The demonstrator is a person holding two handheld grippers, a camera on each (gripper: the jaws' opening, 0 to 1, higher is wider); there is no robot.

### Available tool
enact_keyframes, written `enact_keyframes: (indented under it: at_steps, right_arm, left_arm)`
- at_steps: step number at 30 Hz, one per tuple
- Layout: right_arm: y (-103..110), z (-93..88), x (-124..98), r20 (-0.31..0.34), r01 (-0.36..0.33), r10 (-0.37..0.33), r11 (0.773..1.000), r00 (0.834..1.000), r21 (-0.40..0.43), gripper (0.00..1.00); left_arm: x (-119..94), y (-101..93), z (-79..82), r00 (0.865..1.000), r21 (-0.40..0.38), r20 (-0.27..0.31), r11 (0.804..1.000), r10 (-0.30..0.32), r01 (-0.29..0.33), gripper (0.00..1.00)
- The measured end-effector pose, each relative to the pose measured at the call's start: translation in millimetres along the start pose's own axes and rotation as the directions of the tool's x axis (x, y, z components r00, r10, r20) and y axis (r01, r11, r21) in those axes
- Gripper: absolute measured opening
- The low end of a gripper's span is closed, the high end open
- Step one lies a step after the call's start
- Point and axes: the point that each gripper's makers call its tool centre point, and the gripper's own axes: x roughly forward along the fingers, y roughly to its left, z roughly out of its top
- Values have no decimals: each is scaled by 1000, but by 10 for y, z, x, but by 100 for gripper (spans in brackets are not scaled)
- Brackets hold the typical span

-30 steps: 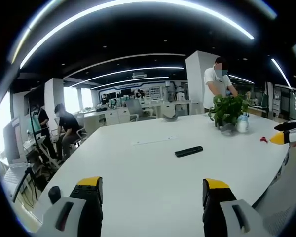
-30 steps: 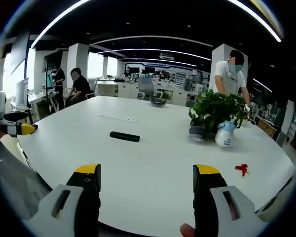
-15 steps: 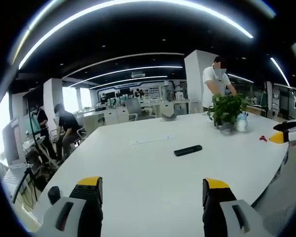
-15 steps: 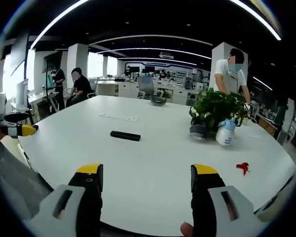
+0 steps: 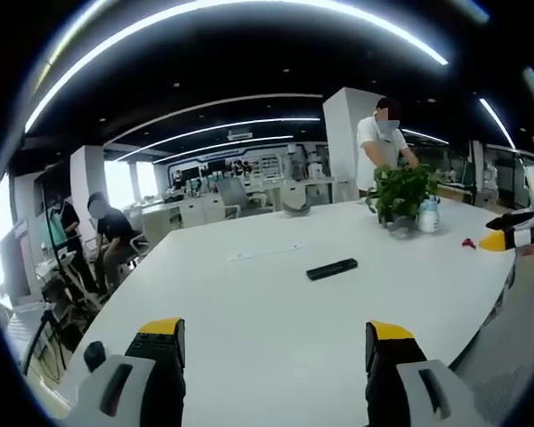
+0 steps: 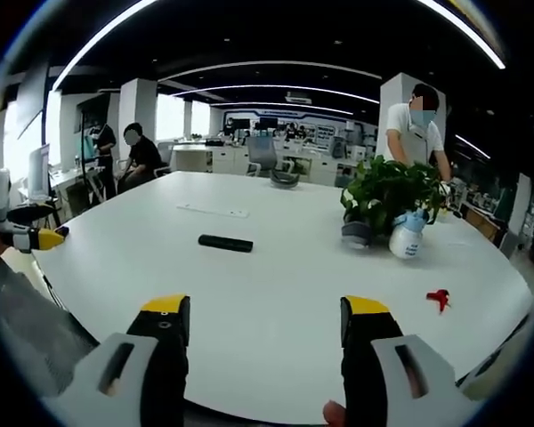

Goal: Press the specified remote control buttons in sequence, fully releasing each button before pressing the next.

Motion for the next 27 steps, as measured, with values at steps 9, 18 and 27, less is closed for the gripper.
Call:
enact_keyframes:
  at_steps: [9, 18, 27]
  right_arm:
    - [-21, 16, -5, 6, 6, -6, 1000, 1000, -2, 71]
    - [-58, 20, -13, 12, 7, -7, 1000, 1000, 15, 70]
    - [-80, 12, -15, 11, 7, -7, 1000, 1000, 28, 70]
  left_arm:
    - [27, -35, -24, 1000, -15, -15, 1000, -26, 25, 87]
    - [55, -148, 16, 995, -46, -37, 994, -98, 96, 81]
    - [184, -219, 231, 976, -20, -71, 978, -208, 207, 76]
